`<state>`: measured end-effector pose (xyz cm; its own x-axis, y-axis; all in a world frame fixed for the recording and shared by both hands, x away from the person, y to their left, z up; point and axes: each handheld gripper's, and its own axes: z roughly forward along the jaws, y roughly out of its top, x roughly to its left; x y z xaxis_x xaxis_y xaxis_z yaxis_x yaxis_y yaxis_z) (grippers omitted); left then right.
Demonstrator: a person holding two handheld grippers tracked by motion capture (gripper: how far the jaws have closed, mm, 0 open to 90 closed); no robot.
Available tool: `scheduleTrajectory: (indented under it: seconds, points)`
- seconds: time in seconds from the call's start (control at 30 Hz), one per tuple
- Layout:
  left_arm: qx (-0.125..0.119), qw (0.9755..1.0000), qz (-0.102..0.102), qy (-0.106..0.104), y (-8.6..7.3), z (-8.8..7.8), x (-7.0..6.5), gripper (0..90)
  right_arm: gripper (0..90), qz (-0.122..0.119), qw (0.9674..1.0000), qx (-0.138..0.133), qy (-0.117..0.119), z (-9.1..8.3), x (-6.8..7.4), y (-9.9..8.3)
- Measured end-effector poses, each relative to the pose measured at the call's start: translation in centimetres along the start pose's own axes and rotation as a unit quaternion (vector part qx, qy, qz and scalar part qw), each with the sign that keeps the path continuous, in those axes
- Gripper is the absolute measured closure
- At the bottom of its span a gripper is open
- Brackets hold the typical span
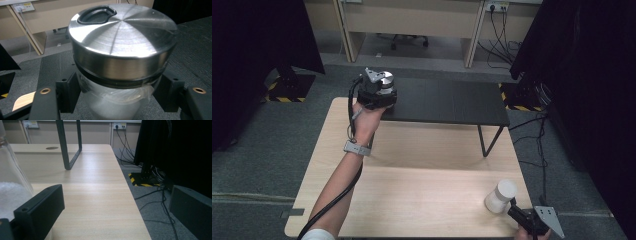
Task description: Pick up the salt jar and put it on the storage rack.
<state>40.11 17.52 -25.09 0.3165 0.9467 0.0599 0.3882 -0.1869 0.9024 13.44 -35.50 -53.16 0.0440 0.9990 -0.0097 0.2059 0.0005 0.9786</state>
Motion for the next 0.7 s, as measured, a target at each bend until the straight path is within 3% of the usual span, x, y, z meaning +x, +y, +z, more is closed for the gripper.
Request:
scheduleTrajectory:
  seconds: [0.5,0.7]
  points:
    - [-0.003,0.9998,-0.017,-0.004,-0.24,0.21,0.54,30.4,0.2,-0.007,1.0000,0.001,-0.002,0.06,0.17,0.02]
    - [-0.004,0.9999,-0.010,-0.006,-0.27,0.25,0.64,29.8,0.2,-0.010,0.9999,0.008,0.002,0.16,0.01,0.26]
